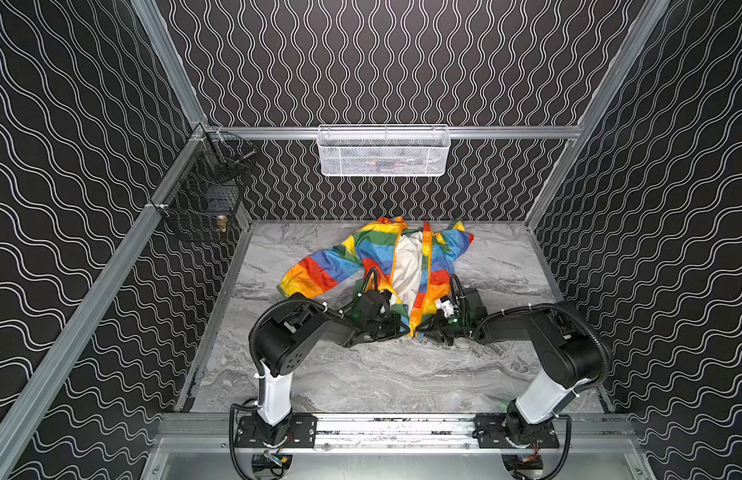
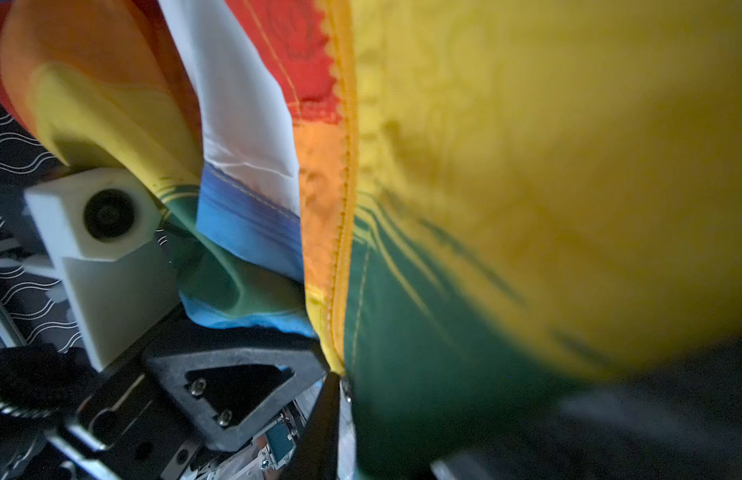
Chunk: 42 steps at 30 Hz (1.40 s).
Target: Zip up the jacket
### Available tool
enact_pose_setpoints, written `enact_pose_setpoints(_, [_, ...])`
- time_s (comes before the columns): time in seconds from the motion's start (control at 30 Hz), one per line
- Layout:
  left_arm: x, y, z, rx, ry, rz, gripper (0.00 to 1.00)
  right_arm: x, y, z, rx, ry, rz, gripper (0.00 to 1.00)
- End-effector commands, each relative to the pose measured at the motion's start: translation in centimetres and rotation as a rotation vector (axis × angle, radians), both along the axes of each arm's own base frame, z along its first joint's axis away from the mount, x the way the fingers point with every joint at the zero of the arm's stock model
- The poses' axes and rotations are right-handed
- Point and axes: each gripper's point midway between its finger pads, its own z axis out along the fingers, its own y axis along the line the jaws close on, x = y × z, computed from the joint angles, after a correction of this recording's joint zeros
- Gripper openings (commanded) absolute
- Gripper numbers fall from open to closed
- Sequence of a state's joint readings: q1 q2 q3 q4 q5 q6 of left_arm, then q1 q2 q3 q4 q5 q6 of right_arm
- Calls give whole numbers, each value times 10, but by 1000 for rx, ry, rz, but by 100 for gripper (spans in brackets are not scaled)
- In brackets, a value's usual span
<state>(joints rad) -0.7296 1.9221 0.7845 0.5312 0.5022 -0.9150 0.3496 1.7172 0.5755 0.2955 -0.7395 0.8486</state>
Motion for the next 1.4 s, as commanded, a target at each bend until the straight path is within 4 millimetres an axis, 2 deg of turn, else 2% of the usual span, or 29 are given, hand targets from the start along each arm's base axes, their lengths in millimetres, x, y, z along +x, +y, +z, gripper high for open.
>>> enact_pose_setpoints(0.0, [-5,4,-10,25,38,11,0,-4,-5,-7,-31,23,-18,16])
enact_pose_setpoints(0.27, [-2,10,-11,35,44,37,0,-6,-6,-6,-38,20,-14,25])
enact_pose_setpoints(0.43, [0,16,-13,36,52,56,0,-8,-9,-10,-52,31,-21,16])
enact_pose_setpoints(0.7, [3,20,-15,31,59,68,0,-9,-10,-12,-59,36,-23,18])
enact_pose_setpoints(0.83, [4,21,-13,24,58,71,0,-9,-11,-12,-68,36,-28,16])
enact_pose_setpoints(1.13, [8,22,18,40,-11,46,0,-8,-12,-17,-86,48,-31,13])
enact_pose_setpoints(1.37, [14,11,44,12,-59,15,0,-9,-13,-18,-88,47,-31,13])
